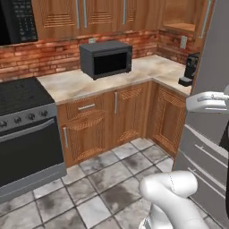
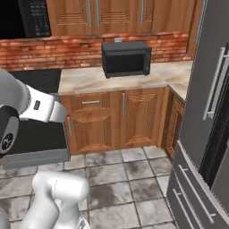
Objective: Take the smaller bowl and place it next to the appetizer plate on the dining counter , and place the larger bowl next to the plate with cooked food.
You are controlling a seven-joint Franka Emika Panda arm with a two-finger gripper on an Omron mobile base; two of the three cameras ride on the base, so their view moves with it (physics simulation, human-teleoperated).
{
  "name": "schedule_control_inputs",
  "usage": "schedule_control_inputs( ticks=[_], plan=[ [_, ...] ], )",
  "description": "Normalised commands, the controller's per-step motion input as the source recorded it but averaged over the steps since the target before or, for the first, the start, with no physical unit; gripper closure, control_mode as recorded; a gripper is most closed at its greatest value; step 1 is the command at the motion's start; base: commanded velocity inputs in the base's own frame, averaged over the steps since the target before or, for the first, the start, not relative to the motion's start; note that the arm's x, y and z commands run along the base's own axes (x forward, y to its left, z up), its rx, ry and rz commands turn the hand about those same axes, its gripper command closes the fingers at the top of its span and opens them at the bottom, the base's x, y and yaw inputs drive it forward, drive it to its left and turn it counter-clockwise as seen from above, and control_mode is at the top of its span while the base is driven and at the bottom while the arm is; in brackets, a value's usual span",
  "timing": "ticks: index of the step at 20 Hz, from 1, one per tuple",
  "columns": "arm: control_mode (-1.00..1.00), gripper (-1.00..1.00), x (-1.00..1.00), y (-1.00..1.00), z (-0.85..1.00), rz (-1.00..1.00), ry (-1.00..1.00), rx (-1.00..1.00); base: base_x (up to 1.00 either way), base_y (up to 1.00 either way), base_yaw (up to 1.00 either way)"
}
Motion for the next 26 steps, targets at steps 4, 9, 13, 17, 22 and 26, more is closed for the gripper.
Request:
schedule_control_inputs(
  ticks=[4,9,13,17,22,26],
  plan=[
    [1.0,-1.0,0.0,0.0,0.0,0.0,0.0,0.0,0.96,0.0,-0.37],
    [1.0,-1.0,0.0,0.0,0.0,0.0,0.0,0.0,0.82,0.0,-0.38],
    [1.0,-1.0,0.0,0.0,0.0,0.0,0.0,0.0,0.75,0.0,-0.36],
    [1.0,-1.0,0.0,0.0,0.0,0.0,0.0,0.0,0.82,0.0,-0.36],
    [1.0,-1.0,0.0,0.0,0.0,0.0,0.0,0.0,0.85,0.0,-0.39],
    [1.0,-1.0,0.0,0.0,0.0,0.0,0.0,0.0,0.87,0.04,-0.4]
  ],
)
